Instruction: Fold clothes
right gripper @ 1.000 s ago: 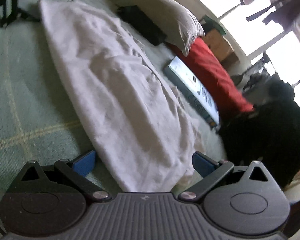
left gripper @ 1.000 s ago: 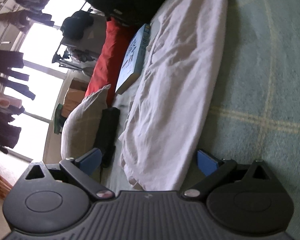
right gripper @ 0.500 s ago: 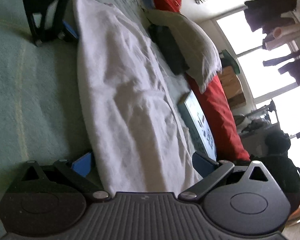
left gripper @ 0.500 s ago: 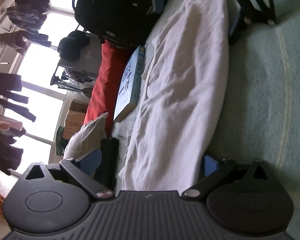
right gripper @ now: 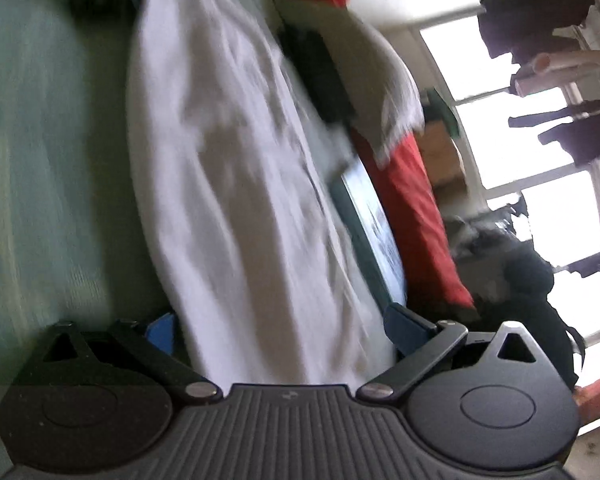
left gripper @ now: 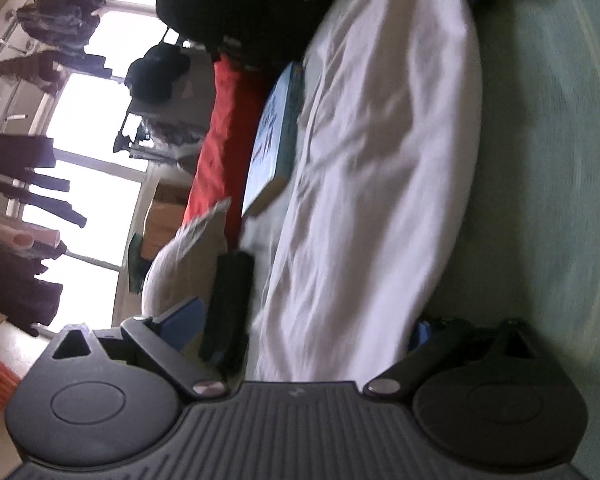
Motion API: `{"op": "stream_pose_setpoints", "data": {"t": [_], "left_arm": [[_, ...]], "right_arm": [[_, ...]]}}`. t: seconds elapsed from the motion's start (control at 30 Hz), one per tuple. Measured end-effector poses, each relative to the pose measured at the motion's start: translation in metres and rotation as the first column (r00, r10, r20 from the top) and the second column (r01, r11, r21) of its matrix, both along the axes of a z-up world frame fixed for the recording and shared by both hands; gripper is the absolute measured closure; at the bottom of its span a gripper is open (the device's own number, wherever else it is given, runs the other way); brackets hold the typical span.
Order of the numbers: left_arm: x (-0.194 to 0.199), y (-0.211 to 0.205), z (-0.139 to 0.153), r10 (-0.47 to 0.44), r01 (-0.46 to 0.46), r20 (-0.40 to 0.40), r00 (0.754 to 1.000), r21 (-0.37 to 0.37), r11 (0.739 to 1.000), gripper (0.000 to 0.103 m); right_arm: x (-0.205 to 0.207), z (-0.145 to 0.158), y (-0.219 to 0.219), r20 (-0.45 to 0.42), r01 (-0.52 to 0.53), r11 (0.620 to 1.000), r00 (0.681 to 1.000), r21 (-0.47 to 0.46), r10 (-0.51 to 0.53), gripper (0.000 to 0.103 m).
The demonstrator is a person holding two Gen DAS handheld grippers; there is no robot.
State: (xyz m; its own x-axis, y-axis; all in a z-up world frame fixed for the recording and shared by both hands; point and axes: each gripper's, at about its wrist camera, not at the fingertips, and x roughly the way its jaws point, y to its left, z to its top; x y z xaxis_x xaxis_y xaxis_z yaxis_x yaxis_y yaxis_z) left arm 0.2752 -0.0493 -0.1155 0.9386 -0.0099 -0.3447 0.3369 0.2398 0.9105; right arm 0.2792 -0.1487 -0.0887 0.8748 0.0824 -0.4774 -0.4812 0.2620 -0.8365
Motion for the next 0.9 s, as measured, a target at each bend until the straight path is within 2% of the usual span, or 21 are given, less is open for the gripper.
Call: {"op": "stream_pose_setpoints", "data": {"t": [0.1, 0.23, 0.27, 0.33, 0.37, 0.4, 0.43, 0.47, 0.5, 0.53, 0.57, 0.63, 0.9], "left_arm": [[0.000, 0.002, 0.000, -0.020, 0.020, 0.000, 1.000, 0.005, 1.000, 0.011], [0.008, 0.028, -0.002, 0.042, -0.042, 0.010, 0.999, 0.033, 0.999, 0.011], [0.009, 0.031, -0.003, 0.054, -0.054, 0.008, 0.999, 0.036, 0.998, 0.012], [0.008, 0.034, -0.008, 0.064, -0.064, 0.003, 0.998, 0.053, 0.997, 0.024], [0.005, 0.030, -0.013, 0.049, -0.049, -0.002, 0.999, 0.078, 0.996, 0.037], [0.001, 0.027, -0.019, 0.035, -0.034, -0.007, 0.999, 0.103, 0.994, 0.053], [-0.002, 0.023, -0.024, 0.021, -0.019, -0.012, 1.000, 0.127, 0.992, 0.061], [-0.005, 0.020, -0.030, 0.009, -0.006, -0.015, 1.000, 0.151, 0.989, 0.077], [-0.006, 0.018, -0.035, 0.004, -0.001, -0.017, 1.000, 0.161, 0.987, 0.089], [-0.007, 0.017, -0.038, 0.004, -0.001, -0.022, 1.000, 0.162, 0.987, 0.094], [-0.007, 0.017, -0.039, 0.008, -0.003, -0.031, 0.999, 0.151, 0.988, 0.099], [-0.006, 0.019, -0.035, 0.017, -0.009, -0.059, 0.998, 0.119, 0.993, 0.103], [-0.002, 0.024, -0.017, 0.023, -0.019, -0.109, 0.994, 0.041, 0.999, 0.102]], "right_arm": [[0.004, -0.003, 0.001, 0.015, -0.022, 1.000, 1.000, -0.012, 0.022, 0.000], [0.022, 0.001, -0.036, 0.015, 0.098, 0.995, 0.995, -0.001, -0.098, 0.000], [0.025, 0.001, -0.042, 0.019, 0.123, 0.992, 0.992, -0.007, -0.123, 0.000], [0.028, -0.001, -0.048, 0.026, 0.147, 0.989, 0.989, -0.026, -0.146, 0.003], [0.026, -0.005, -0.044, 0.025, 0.137, 0.990, 0.990, -0.046, -0.136, 0.007], [0.021, -0.010, -0.036, 0.029, 0.116, 0.990, 0.993, -0.078, -0.114, 0.018], [0.013, -0.017, -0.029, 0.041, 0.089, 0.989, 0.996, -0.117, -0.085, 0.031], [0.007, -0.024, -0.023, 0.050, 0.060, 0.986, 0.997, -0.156, -0.053, 0.040], [0.003, -0.032, -0.018, 0.040, 0.041, 0.982, 0.999, -0.185, -0.034, 0.059], [0.001, -0.038, -0.015, 0.024, 0.026, 0.978, 0.999, -0.208, -0.022, 0.084], [-0.001, -0.045, -0.011, 0.007, 0.011, 0.973, 1.000, -0.231, -0.009, 0.094], [-0.001, -0.050, -0.010, 0.010, 0.009, 0.975, 1.000, -0.222, -0.007, 0.095], [-0.002, -0.024, -0.022, -0.040, 0.037, 0.994, 0.998, -0.100, -0.041, 0.097]]}}
